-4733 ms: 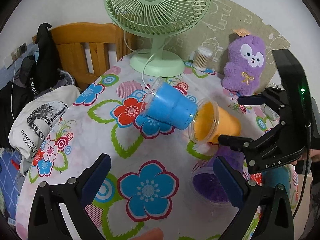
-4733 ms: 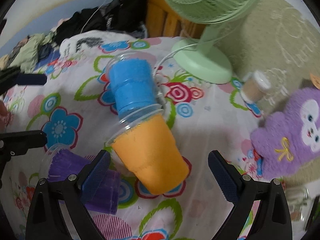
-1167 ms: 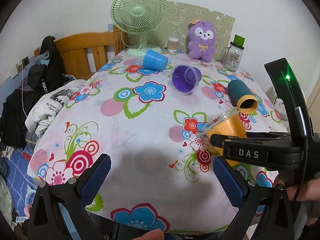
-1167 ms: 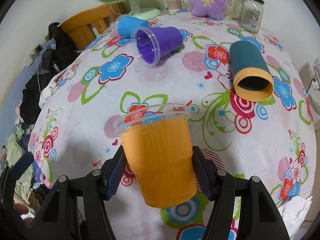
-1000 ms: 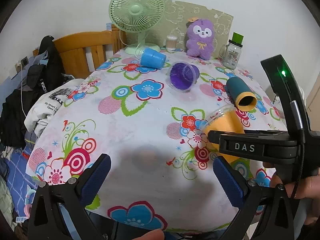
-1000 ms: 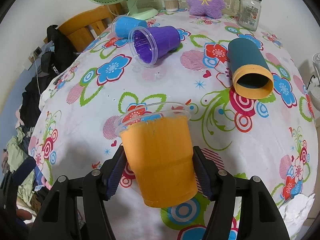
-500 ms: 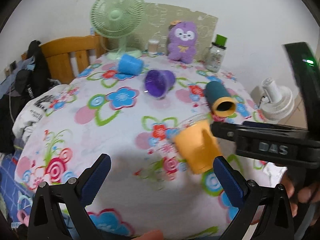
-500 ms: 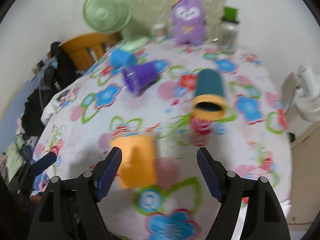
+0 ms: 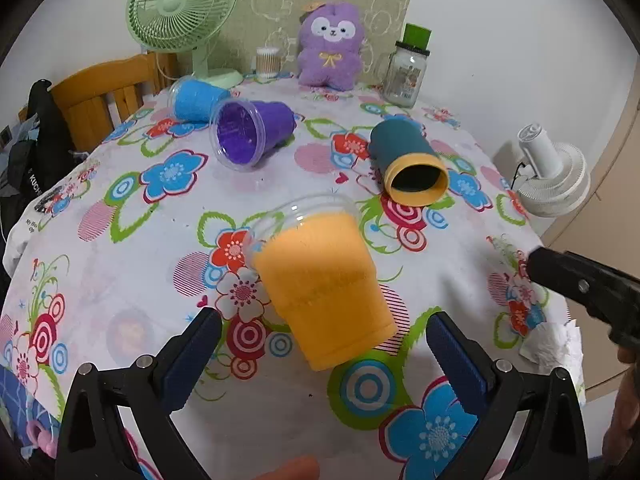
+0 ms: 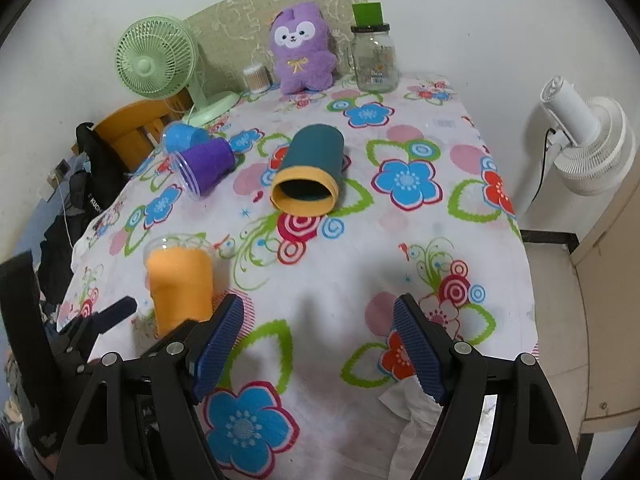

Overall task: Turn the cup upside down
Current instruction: 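Grasp the orange cup with the left gripper while the right gripper releases it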

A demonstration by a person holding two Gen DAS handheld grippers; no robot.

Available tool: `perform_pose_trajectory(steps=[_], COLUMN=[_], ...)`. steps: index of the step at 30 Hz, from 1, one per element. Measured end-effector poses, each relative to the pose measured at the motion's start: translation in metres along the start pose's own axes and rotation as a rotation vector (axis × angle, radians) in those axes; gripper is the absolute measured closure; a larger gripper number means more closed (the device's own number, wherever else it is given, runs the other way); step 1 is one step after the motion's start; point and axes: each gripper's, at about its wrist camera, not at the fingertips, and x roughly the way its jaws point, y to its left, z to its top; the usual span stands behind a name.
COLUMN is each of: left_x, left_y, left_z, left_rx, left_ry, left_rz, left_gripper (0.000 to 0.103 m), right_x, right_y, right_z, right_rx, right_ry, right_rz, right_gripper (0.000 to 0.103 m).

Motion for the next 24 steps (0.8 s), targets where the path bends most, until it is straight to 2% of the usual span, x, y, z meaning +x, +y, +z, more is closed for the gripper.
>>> perform_pose_trajectory(steps=[17,20,24], left_x=[0.019,0.021,0.024], left_y=[-0.009,-0.010,-0.013], left_z=[-0.002,-0.003,-0.005], left_rx=[0.017,0.025,0.042], left_ry=[0.011,0.015,0.020], left_rz=[0.056,0.054,0.045], left_gripper=[0.000,0.004,0.015], right_x=[0.013,0.014,0.017], right_y=[-0.008,-0.009,-0.009], right_z=[-0.014,-0.016,-0.018], right_rx=[-0.017,-0.016,-0.015], right_ry=[0.042,0.050,0.059], right_rz=[0.011,0.009,0.010], right_gripper=[0.023,0.023,0.023])
